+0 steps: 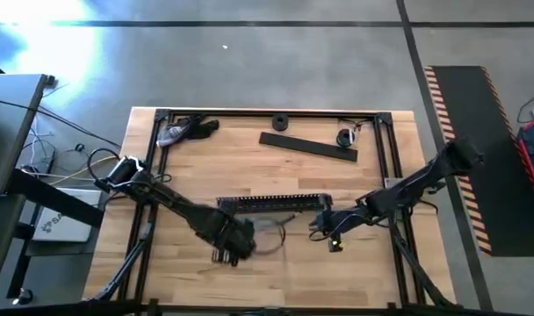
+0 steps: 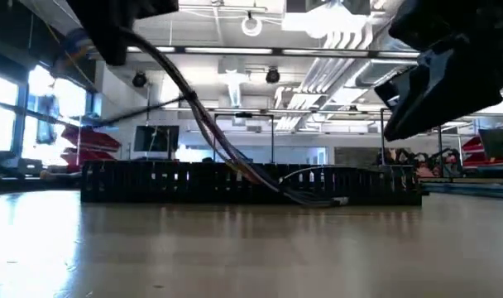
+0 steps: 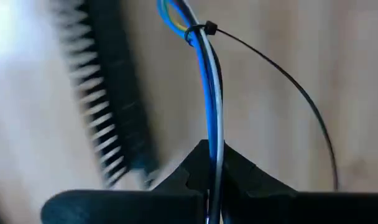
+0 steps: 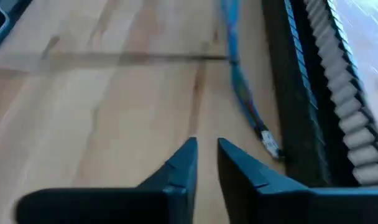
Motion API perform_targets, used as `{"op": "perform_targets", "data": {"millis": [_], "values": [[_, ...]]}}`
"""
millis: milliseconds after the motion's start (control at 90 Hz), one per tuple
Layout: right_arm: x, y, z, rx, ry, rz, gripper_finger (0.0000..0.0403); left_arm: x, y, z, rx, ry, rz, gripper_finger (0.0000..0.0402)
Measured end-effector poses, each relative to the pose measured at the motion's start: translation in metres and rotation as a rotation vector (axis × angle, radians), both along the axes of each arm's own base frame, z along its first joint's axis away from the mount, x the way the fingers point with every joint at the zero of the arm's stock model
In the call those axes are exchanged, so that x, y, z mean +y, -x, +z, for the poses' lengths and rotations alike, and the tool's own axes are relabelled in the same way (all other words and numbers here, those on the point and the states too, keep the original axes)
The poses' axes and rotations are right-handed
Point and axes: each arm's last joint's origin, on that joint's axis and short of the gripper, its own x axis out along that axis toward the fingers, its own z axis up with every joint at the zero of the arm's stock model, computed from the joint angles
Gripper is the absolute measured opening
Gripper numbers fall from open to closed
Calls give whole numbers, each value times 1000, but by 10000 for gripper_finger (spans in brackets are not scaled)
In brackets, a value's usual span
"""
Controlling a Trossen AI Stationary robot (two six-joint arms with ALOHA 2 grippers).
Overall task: Ziptie cables
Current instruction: Put the cable wires into the black cable duct
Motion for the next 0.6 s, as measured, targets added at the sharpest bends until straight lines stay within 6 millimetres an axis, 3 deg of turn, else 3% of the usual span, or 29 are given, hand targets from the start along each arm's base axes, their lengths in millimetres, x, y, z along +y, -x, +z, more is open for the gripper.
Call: {"op": "perform_targets", "data": {"millis": [156,278,444,600], "values": [[11,-22,-14,28,106,61,159,-10,0,1,-56,21,0,0],[18,-41,-22,48,210,141,195,-17,1,1,-83,36,-15,0],[10,-67,-26,133,271,143,204,-22,2,2,-96,43,-28,0],[-12,-80,-29,196,158,194,188,-24,1,2,-123,42,-31,0]]}}
